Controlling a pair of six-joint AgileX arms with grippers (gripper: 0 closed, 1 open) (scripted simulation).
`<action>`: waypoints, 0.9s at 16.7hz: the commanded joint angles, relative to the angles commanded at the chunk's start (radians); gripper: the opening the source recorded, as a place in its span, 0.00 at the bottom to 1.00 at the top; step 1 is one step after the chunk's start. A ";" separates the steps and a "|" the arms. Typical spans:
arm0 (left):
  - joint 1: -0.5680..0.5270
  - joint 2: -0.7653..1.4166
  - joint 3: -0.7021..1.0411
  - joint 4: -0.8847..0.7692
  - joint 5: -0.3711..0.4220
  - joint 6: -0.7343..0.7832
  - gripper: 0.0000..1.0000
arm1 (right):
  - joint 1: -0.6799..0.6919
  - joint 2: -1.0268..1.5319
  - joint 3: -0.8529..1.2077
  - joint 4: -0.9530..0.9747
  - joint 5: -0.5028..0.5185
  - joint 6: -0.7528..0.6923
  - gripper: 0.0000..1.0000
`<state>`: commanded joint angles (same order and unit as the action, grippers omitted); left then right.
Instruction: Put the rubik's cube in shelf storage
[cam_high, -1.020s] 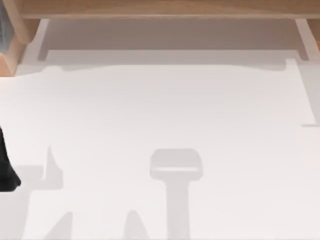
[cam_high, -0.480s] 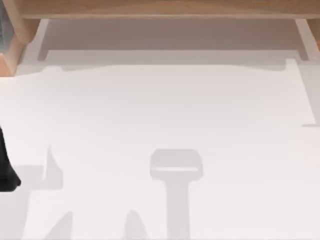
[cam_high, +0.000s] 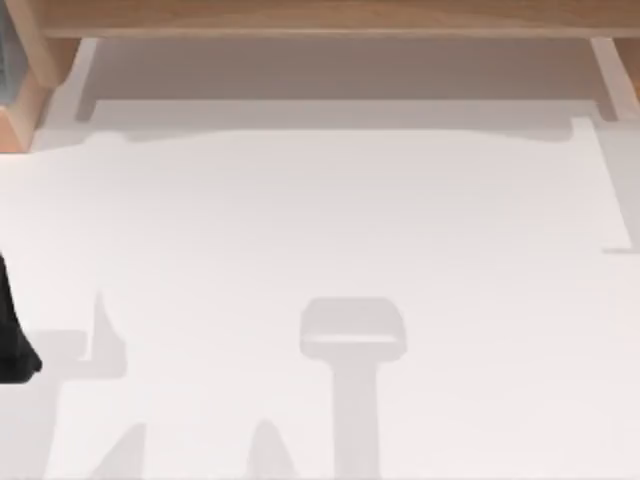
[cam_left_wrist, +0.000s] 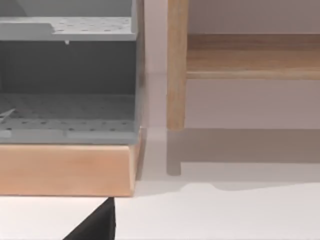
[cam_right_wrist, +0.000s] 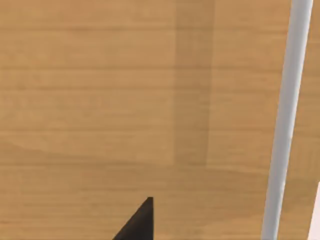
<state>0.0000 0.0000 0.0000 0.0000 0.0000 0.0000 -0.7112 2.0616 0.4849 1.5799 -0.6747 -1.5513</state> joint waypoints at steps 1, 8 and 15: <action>0.000 0.000 0.000 0.000 0.000 0.000 1.00 | 0.000 0.000 0.000 0.000 0.000 0.000 1.00; 0.000 0.000 0.000 0.000 0.000 0.000 1.00 | 0.002 0.000 0.001 0.000 0.000 0.000 1.00; 0.000 0.000 0.000 0.000 0.000 0.000 1.00 | -0.047 -0.018 -0.061 0.044 -0.049 0.000 1.00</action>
<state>0.0000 0.0000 0.0000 0.0000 0.0000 0.0000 -0.7582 2.0434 0.4242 1.6241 -0.7234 -1.5508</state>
